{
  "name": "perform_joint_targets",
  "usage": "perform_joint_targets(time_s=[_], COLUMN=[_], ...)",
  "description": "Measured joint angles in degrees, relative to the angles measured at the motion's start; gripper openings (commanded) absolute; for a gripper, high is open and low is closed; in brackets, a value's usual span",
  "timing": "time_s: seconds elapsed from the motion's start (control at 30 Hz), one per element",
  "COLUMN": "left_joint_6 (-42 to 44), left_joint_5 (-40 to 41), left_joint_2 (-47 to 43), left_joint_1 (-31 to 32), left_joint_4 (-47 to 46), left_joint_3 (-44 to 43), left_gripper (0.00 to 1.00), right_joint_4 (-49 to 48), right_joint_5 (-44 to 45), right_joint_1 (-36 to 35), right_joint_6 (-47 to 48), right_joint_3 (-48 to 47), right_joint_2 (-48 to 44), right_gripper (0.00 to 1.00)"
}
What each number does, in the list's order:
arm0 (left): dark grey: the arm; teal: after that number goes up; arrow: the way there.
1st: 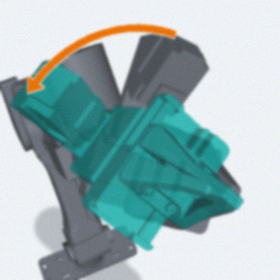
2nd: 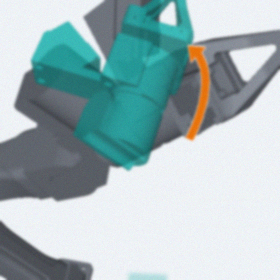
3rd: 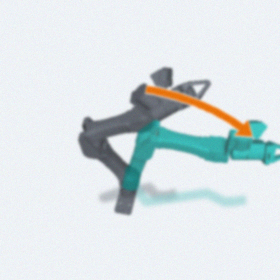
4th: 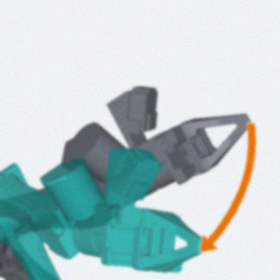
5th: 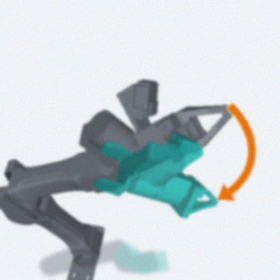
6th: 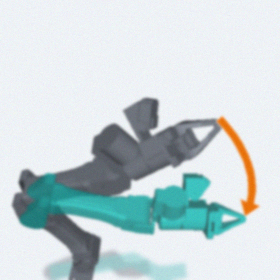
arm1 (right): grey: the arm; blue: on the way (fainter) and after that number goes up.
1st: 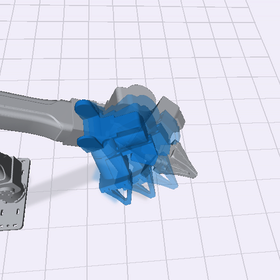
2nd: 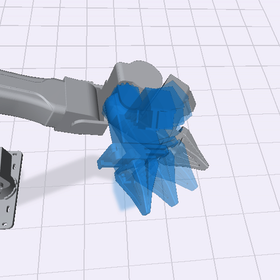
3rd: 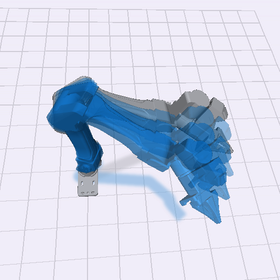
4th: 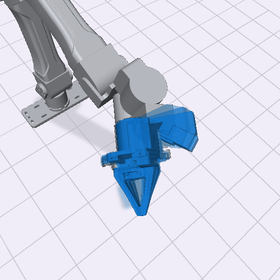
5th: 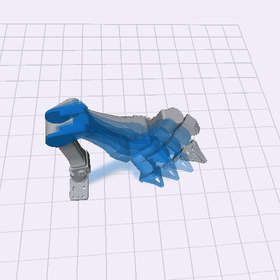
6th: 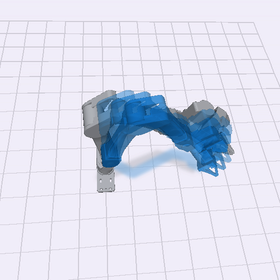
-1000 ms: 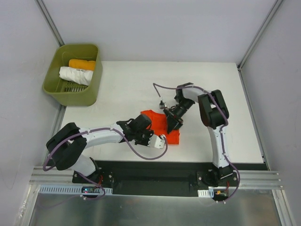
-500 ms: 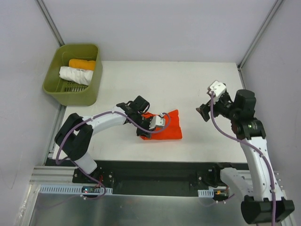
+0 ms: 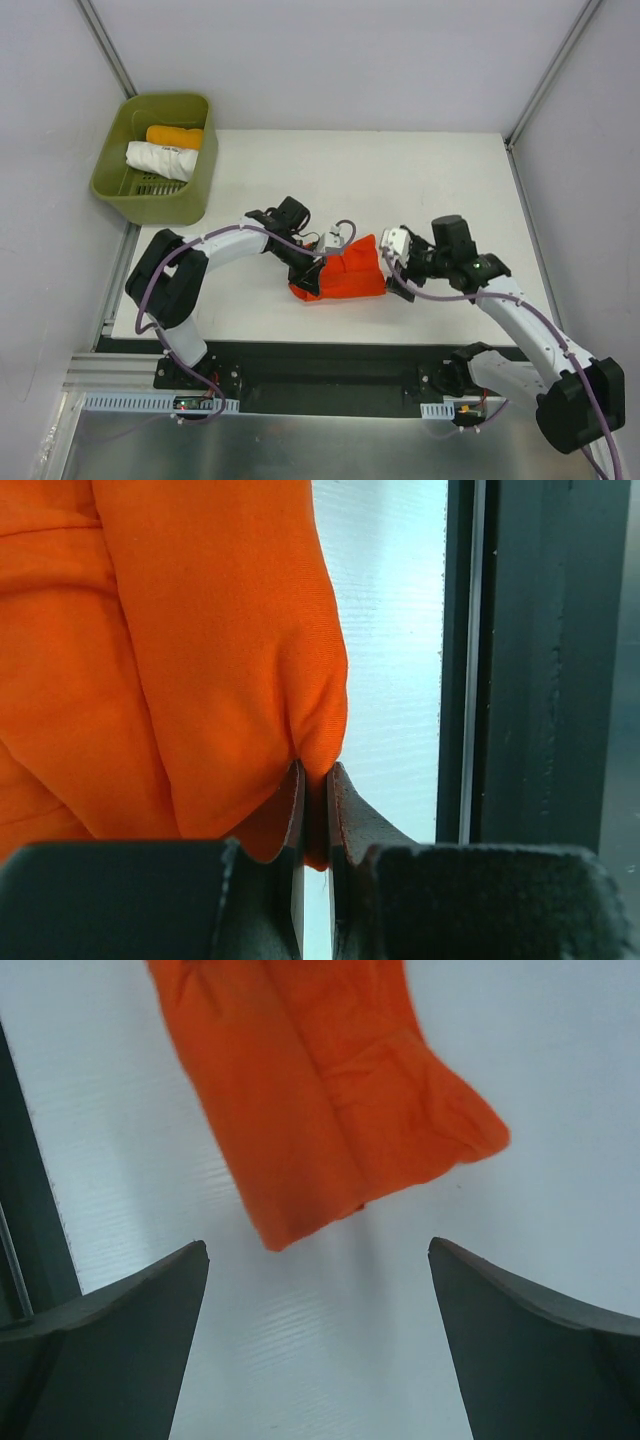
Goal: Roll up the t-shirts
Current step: Roll the T-shirt to the center of the board.
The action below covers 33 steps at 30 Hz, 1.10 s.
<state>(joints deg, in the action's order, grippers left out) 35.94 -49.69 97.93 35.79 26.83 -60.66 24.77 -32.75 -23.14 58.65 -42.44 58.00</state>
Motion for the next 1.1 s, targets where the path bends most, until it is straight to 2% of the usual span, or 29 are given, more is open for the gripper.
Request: perform_joint_targets(time_s=[0.1,0.23,0.57,0.6,0.63,0.7,0.73,0.8,0.83,0.93,1.0,1.1], left_joint_6=[-1.46,-3.32,-5.53,-5.68,-5.92,-6.45,-6.64,-6.95,-7.08,-7.85,-8.28,-9.75], left_joint_5=[-1.88,-4.57,-7.63,-8.04,-8.41,-8.85,-9.01,-9.70,-9.90,-10.23,-10.34,-10.93], left_joint_2=[0.81,2.27,4.07,4.07,4.09,4.09,4.11,4.17,4.20,4.22,4.22,4.22], left_joint_1=[-1.81,-3.72,-4.70,-4.83,-5.14,-5.57,-5.99,-6.45,-6.73,-7.39,-7.43,-7.78], left_joint_4=[0.13,0.31,0.46,0.46,0.46,0.44,0.44,0.42,0.42,0.37,0.26,0.00], left_joint_3=[-0.66,-1.60,-1.88,-1.88,-1.88,-1.90,-1.90,-1.90,-1.90,-1.90,-1.90,-1.64], left_gripper=[0.00,0.00,0.00,0.00,0.00,0.00,0.00,0.00,0.00,0.00,0.00,0.00], right_joint_4=[-2.67,-7.19,-17.29,-17.94,-18.56,-19.41,-19.76,-20.22,-20.41,-19.87,-17.57,-10.32], right_joint_5=[1.01,1.95,4.72,5.14,5.49,6.16,6.56,7.39,7.87,8.59,8.61,7.21], right_joint_1=[-4.68,-10.12,-13.55,-13.84,-14.19,-14.86,-15.23,-15.76,-15.93,-16.13,-16.00,-15.04], right_joint_6=[5.42,10.29,15.32,15.69,16.06,16.76,16.96,17.27,17.22,17.49,17.70,18.82], right_joint_3=[5.11,7.06,7.21,7.23,7.30,7.32,7.32,7.30,7.30,6.29,4.11,-0.48], right_joint_2=[-1.31,0.92,13.94,14.93,15.74,17.05,17.68,18.75,19.32,20.85,21.77,22.67], right_gripper=[0.96,0.96,0.96,0.93,0.83,0.73,0.63,0.52,0.40,0.19,0.14,0.11])
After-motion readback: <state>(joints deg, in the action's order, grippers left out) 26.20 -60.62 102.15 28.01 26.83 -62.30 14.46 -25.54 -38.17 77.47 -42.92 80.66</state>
